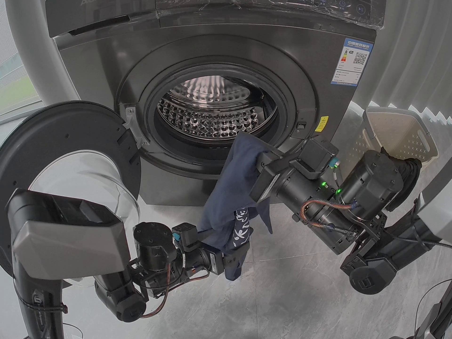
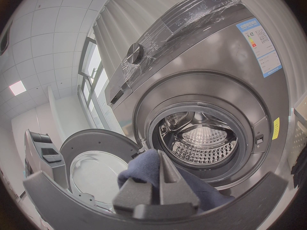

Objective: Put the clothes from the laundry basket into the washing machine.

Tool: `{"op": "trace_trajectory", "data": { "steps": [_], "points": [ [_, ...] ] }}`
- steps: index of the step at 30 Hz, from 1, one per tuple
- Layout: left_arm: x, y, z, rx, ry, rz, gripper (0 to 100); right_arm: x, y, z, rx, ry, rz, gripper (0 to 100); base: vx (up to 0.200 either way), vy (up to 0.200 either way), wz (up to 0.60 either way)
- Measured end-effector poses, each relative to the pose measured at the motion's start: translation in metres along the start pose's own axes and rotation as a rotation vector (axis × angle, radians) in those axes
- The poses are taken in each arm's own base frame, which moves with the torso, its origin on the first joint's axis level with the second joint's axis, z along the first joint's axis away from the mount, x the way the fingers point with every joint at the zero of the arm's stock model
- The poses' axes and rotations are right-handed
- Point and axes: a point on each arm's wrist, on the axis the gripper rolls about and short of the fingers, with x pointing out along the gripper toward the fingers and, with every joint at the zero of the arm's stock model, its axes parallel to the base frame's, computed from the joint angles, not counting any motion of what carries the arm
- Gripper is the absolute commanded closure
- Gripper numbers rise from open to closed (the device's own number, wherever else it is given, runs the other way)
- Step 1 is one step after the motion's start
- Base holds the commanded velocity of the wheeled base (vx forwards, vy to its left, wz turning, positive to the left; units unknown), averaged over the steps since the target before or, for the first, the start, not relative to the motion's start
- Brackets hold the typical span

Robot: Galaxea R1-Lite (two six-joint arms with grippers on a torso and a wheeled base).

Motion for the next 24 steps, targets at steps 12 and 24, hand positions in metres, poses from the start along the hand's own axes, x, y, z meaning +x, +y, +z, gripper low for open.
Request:
{"op": "trace_trajectory", "data": {
  "steps": [12,24],
  "points": [
    [0.026,0.047,0.004,0.001,-0.084,0.156,0,-0.001,-0.001,0.002,0.001,-0.003,-0.004,100,0.000,0.000,0.00],
    [0.030,0.064,0.010,0.053,-0.115,0.201,0,-0.002,0.004,0.002,0.009,-0.007,-0.012,100,0.000,0.000,0.00]
  ]
}}
